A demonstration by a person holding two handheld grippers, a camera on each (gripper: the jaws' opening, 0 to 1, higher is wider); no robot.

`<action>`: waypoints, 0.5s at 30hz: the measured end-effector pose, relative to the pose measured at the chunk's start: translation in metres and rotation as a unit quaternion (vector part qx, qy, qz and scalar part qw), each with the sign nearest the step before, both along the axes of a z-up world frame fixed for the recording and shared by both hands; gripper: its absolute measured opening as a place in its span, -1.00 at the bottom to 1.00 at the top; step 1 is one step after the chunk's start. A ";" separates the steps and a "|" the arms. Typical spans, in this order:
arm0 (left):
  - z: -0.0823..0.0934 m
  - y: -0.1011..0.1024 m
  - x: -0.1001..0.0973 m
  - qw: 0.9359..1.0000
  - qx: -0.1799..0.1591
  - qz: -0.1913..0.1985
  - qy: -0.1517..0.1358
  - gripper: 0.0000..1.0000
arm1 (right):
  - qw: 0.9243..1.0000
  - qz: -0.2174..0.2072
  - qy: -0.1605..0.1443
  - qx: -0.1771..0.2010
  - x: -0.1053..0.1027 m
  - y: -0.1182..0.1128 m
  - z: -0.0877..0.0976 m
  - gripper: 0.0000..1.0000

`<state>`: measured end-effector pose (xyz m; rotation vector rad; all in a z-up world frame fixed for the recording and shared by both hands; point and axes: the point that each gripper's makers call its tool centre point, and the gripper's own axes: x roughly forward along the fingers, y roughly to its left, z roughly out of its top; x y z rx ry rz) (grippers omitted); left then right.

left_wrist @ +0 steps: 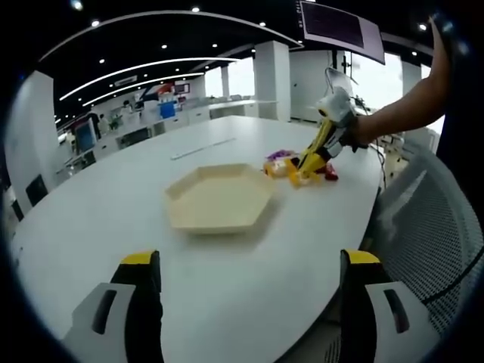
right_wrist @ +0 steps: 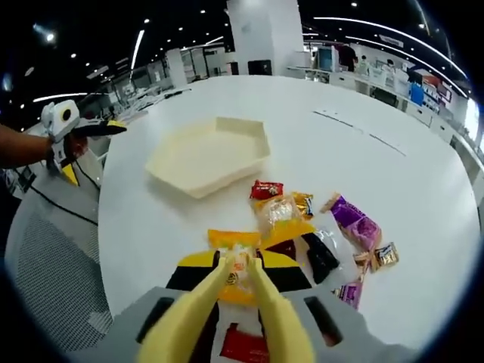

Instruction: Place the target food into the container with the food tongs after gripping and lifting it, then release it inside without dropping or visibly crushing the food.

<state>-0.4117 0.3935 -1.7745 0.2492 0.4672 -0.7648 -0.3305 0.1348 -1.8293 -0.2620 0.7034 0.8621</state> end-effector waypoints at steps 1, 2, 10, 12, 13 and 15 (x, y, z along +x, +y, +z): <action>0.000 0.000 0.000 1.000 0.000 0.000 0.000 0.90 | 1.000 0.000 0.000 0.002 0.000 0.000 0.000 -0.51; 0.000 0.000 0.000 1.000 0.000 -0.001 0.001 0.89 | 1.000 -0.010 0.010 0.011 -0.001 0.000 0.001 -0.47; 0.000 0.000 0.000 1.000 0.000 0.000 0.000 0.89 | 0.998 -0.030 0.040 0.030 -0.009 0.004 0.003 -0.44; 0.000 0.000 0.000 1.000 0.000 -0.001 0.000 0.89 | 0.997 -0.042 0.047 0.037 -0.007 0.006 0.004 -0.43; -0.001 0.000 0.000 1.000 0.000 -0.001 0.001 0.89 | 0.997 -0.045 0.054 0.043 -0.008 0.009 0.005 -0.43; -0.001 0.000 0.000 1.000 0.001 -0.002 0.000 0.89 | 0.996 -0.051 0.060 0.043 -0.008 0.013 0.004 -0.42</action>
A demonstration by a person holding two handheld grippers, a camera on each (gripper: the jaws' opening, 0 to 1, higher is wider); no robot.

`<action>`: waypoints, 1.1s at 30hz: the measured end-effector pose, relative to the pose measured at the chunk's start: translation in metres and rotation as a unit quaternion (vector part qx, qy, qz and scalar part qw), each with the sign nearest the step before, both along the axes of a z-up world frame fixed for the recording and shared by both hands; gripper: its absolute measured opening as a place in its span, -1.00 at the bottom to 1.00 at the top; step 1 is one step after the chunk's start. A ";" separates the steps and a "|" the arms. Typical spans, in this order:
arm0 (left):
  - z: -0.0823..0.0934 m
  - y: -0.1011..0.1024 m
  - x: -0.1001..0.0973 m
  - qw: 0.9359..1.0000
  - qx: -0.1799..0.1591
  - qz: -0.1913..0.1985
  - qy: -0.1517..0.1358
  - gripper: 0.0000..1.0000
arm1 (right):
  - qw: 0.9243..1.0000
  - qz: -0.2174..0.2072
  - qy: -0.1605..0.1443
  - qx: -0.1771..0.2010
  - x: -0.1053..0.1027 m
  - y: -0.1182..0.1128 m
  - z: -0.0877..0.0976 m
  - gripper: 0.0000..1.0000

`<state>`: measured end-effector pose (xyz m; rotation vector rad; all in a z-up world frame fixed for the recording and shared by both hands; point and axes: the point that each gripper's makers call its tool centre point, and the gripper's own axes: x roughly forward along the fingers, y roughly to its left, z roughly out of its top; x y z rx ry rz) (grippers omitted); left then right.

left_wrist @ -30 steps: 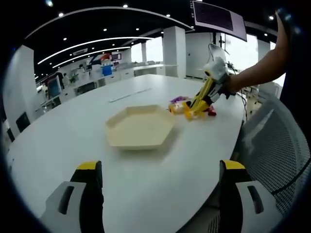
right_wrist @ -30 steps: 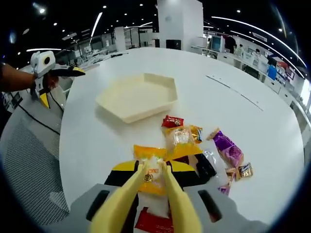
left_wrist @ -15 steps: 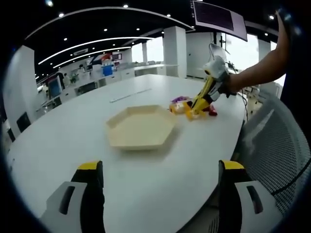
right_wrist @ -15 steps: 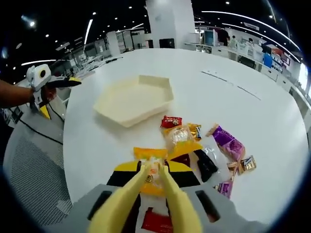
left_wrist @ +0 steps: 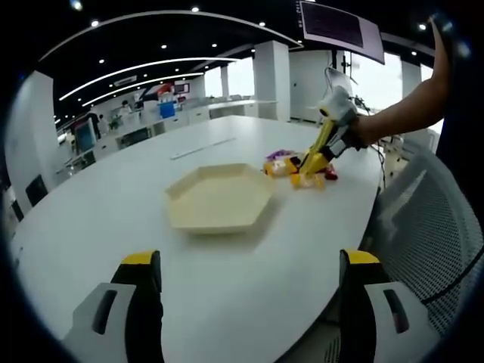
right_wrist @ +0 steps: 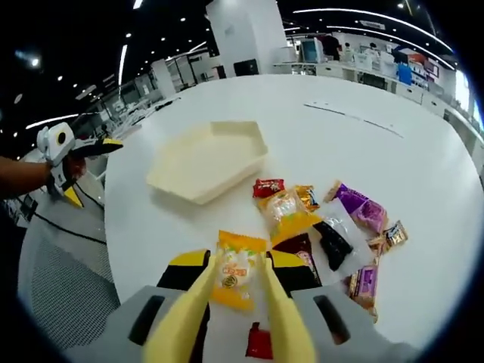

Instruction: Place the target food into the container with the food tongs after gripping and lifting it, then release it inside without dropping or visibly crushing the food.

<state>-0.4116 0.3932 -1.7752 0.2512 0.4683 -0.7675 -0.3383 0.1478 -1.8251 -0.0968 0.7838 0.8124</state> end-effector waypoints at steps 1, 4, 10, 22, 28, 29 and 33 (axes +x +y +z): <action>0.000 0.000 0.000 1.000 0.000 0.000 0.000 0.89 | 1.000 0.003 -0.002 -0.005 -0.001 0.003 -0.001 -0.42; 0.000 0.000 0.000 1.000 0.000 0.001 0.000 0.88 | 0.999 0.014 -0.001 -0.036 -0.005 0.006 -0.009 -0.42; 0.000 0.001 0.001 1.000 0.001 0.003 -0.001 0.88 | 0.989 0.076 -0.059 -0.110 -0.008 0.008 -0.014 -0.47; 0.000 0.000 0.000 1.000 0.003 0.001 0.000 0.88 | 0.987 0.075 -0.075 -0.122 -0.004 0.007 -0.009 -0.65; 0.002 -0.001 0.000 1.000 -0.010 0.003 0.000 0.94 | 0.991 0.061 -0.065 -0.095 -0.002 -0.001 0.001 -0.64; 0.002 -0.001 0.000 1.000 -0.012 0.003 0.000 0.95 | 0.992 0.060 -0.066 -0.093 -0.002 -0.002 0.003 -0.64; 0.004 -0.003 0.000 1.000 -0.022 0.002 0.003 0.99 | 0.992 0.056 -0.072 -0.085 0.003 -0.004 0.016 -0.64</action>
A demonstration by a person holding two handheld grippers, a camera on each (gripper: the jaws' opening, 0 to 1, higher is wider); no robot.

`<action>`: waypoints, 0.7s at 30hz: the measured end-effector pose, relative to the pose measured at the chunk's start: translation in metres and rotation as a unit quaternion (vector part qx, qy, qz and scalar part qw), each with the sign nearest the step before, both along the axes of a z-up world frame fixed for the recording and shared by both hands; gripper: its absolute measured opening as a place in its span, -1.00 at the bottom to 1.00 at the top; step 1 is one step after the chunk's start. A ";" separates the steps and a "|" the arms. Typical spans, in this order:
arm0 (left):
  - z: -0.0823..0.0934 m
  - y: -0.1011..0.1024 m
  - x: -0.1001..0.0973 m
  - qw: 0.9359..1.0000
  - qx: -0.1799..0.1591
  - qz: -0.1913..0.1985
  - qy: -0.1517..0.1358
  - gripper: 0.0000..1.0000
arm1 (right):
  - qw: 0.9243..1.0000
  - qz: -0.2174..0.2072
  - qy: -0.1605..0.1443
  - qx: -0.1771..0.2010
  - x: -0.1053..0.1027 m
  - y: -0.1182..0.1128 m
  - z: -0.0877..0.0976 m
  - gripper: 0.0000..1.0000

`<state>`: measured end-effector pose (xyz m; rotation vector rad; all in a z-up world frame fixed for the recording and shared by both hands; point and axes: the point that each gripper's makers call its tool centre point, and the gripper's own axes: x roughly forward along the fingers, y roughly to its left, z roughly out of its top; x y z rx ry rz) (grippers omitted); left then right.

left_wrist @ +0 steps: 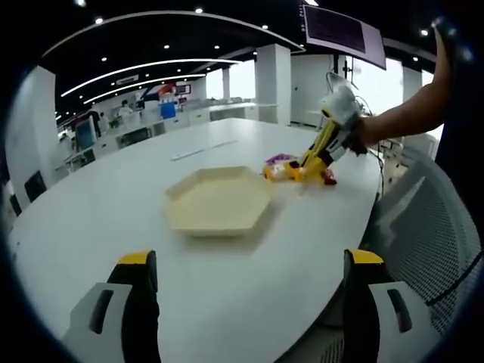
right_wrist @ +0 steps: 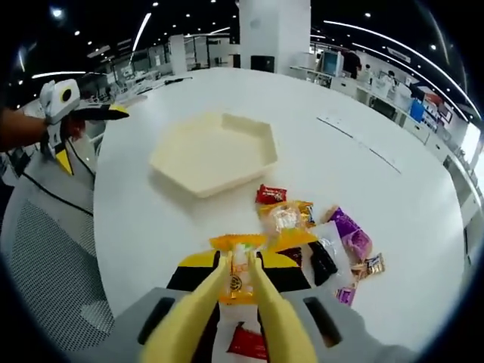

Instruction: Place the target food into the container with the food tongs after gripping and lifting it, then release it inside without dropping or visibly crushing the food.

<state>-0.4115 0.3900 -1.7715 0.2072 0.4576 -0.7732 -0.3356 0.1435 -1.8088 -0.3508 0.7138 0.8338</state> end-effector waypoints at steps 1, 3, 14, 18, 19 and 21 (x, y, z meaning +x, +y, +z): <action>0.000 0.000 0.000 1.000 -0.002 0.000 0.001 0.99 | 1.000 -0.001 -0.001 0.003 0.001 0.000 0.003 -0.64; 0.001 0.000 0.000 1.000 -0.003 0.001 0.001 0.99 | 1.000 -0.002 -0.004 0.007 0.004 -0.001 0.009 -0.64; 0.001 0.000 0.000 1.000 -0.003 0.000 0.000 0.99 | 1.000 -0.004 -0.016 0.016 0.017 -0.005 0.036 -0.64; 0.001 0.000 0.000 1.000 -0.003 -0.001 0.000 0.99 | 1.000 -0.005 -0.019 0.017 0.020 -0.006 0.042 -0.64; 0.000 0.000 0.000 1.000 -0.002 -0.002 0.001 0.99 | 1.000 -0.006 -0.021 0.018 0.021 -0.007 0.043 -0.64; 0.000 -0.001 0.000 1.000 -0.002 -0.002 0.001 0.99 | 1.000 -0.007 -0.022 0.019 0.022 -0.008 0.046 -0.64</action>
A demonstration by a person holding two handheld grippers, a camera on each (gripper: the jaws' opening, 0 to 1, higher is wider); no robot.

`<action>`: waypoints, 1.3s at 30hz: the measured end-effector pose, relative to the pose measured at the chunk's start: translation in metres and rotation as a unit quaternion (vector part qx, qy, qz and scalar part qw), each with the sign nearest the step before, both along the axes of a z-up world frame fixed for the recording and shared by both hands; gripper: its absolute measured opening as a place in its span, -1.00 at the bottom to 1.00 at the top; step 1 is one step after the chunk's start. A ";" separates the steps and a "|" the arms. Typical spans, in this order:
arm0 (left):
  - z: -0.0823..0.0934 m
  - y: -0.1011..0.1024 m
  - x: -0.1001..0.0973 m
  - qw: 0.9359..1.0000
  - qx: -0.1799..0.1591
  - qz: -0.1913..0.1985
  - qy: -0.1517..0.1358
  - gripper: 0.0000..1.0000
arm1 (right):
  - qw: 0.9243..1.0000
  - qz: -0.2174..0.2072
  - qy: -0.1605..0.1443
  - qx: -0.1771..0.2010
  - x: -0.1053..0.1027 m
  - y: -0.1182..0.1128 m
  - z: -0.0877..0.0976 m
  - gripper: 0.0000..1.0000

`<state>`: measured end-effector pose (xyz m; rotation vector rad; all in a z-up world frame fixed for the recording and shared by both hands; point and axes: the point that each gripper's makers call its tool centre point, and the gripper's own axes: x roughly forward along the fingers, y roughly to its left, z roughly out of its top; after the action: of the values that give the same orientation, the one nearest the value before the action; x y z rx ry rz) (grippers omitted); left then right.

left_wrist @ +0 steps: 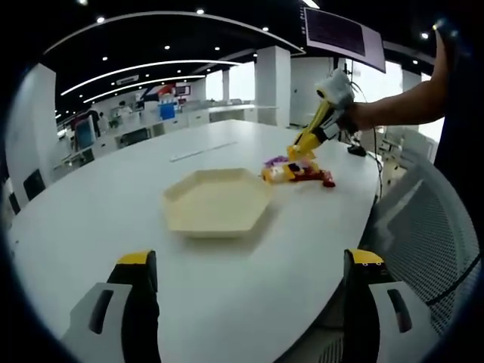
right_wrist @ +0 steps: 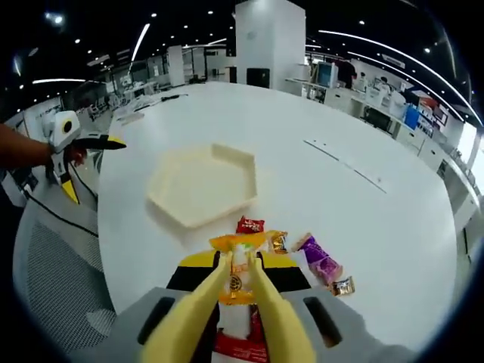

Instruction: Place the target food into the container with the food tongs after gripping and lifting it, then release it inside without dropping or visibly crushing the food.

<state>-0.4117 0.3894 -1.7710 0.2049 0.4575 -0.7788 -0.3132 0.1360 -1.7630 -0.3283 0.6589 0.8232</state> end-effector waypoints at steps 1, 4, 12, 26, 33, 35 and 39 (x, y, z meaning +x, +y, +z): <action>0.000 0.000 0.000 1.000 0.000 0.000 0.000 0.99 | 1.000 0.000 -0.001 0.000 0.001 0.000 0.001 -0.64; 0.000 0.000 0.000 1.000 0.000 0.000 0.000 0.99 | 1.000 0.000 -0.003 0.000 0.004 -0.001 0.004 -0.64; 0.001 0.000 0.000 1.000 0.000 0.000 -0.001 0.99 | 1.000 0.009 -0.010 0.001 0.010 0.005 0.014 -0.64; 0.003 0.001 0.001 1.000 -0.001 0.003 -0.007 0.99 | 0.999 0.038 -0.020 0.004 0.025 0.034 0.035 -0.64; 0.005 0.002 0.002 1.000 -0.005 0.006 -0.011 0.99 | 0.998 0.061 -0.022 0.002 0.030 0.057 0.044 -0.63; 0.005 0.002 0.003 1.000 -0.006 0.007 -0.011 0.99 | 0.997 0.071 -0.025 0.000 0.033 0.065 0.048 -0.63; 0.006 0.002 0.003 1.000 -0.005 0.008 -0.013 0.99 | 0.996 0.082 -0.030 0.000 0.040 0.079 0.058 -0.63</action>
<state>-0.4086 0.3917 -1.7653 0.2005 0.4299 -0.7614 -0.2732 0.2147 -1.7045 -0.4089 0.5815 0.9659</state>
